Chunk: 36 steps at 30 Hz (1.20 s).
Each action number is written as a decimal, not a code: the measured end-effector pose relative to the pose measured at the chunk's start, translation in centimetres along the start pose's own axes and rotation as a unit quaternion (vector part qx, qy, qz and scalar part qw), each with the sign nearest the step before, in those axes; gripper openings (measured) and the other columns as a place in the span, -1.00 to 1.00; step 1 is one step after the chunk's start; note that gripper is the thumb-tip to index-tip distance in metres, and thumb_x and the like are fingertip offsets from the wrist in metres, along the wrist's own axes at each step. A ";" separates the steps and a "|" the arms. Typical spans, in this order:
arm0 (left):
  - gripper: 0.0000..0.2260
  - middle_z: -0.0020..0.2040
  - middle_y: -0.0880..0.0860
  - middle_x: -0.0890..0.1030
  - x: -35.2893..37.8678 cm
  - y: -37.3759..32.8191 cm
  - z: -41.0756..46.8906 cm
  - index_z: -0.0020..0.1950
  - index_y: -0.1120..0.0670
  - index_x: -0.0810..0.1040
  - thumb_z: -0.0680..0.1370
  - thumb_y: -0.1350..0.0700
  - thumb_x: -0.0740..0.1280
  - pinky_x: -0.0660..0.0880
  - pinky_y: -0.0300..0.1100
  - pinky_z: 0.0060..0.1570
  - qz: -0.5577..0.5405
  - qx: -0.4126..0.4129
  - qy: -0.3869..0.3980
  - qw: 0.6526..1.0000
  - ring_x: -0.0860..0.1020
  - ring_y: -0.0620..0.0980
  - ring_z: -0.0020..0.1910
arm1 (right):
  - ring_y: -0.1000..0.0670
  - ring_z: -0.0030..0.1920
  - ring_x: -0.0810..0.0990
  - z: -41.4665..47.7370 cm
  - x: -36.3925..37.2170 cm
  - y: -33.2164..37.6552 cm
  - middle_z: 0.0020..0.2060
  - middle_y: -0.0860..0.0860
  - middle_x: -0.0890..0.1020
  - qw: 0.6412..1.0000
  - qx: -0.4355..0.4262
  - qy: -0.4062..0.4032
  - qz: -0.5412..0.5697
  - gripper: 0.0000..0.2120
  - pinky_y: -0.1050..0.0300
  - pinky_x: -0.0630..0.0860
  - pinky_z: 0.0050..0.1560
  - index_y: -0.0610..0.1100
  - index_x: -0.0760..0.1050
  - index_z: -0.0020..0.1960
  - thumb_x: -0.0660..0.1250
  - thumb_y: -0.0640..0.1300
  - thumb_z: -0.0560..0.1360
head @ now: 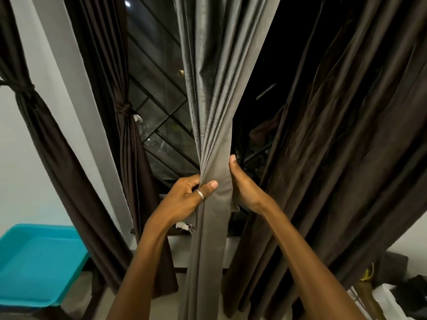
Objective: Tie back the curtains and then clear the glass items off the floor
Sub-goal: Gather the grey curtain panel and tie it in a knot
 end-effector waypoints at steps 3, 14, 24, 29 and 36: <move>-0.72 0.20 -0.03 0.66 -0.3 0.0 0.6 0.31 0.08 0.61 0.62 0.05 0.34 0.57 -0.08 0.22 0.034 0.007 -0.023 0.999 0.63 -0.09 0.20 | 0.03 0.27 0.63 -0.1 -0.9 1.1 0.22 0.04 0.69 0.995 0.008 -0.018 -0.095 -0.35 -0.09 0.45 0.42 0.10 0.61 0.26 0.06 0.49 0.49; -0.76 0.35 -0.06 0.49 1.4 -0.4 1.0 0.26 0.06 0.64 0.62 0.10 0.33 0.38 -0.46 0.25 0.089 0.016 0.011 0.996 0.44 -0.29 0.33 | 0.14 -0.52 0.20 -1.6 -3.8 1.7 -0.47 0.05 0.32 0.996 0.073 0.042 -0.014 -0.72 0.28 0.10 -0.53 -0.13 0.56 -0.07 0.26 0.05 0.65; -0.77 0.36 -0.08 0.49 1.7 -0.6 0.9 0.21 0.06 0.67 0.60 0.07 0.33 0.42 -0.22 0.38 0.065 0.007 0.019 0.998 0.45 -0.23 0.37 | -0.13 0.16 0.67 -2.1 -5.1 4.5 0.14 -0.19 0.68 0.968 -0.032 0.101 -0.226 -0.72 -0.08 0.59 0.27 -0.27 0.58 0.21 0.41 -0.37 0.51; -0.77 0.31 -0.05 0.50 1.9 -0.8 0.9 0.21 0.06 0.67 0.61 0.07 0.33 0.44 -0.32 0.30 0.076 -0.004 0.026 0.997 0.49 -0.24 0.31 | -0.04 0.18 0.67 -1.6 -4.2 4.8 0.15 -0.09 0.70 0.946 -0.058 0.087 -0.306 -0.74 -0.06 0.58 0.30 -0.24 0.58 0.27 0.36 -0.31 0.58; -0.71 -0.11 -0.10 0.42 -0.1 -1.5 1.2 -0.31 -0.08 0.42 0.58 -0.04 0.40 0.37 -0.35 -0.16 0.302 -0.011 -0.141 0.943 0.47 -0.19 -0.19 | 0.03 -0.09 0.65 -2.8 -4.7 6.0 -0.06 0.00 0.70 0.921 -0.063 -0.031 -0.383 -0.82 0.01 0.56 -0.04 -0.10 0.63 0.11 0.24 -0.12 0.67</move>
Point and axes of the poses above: each hand's wrist, its own z-axis towards the middle knuckle, its own x-axis out of the palm, y = z × x, the point moved 8 cm from there along z, towards the middle knuckle
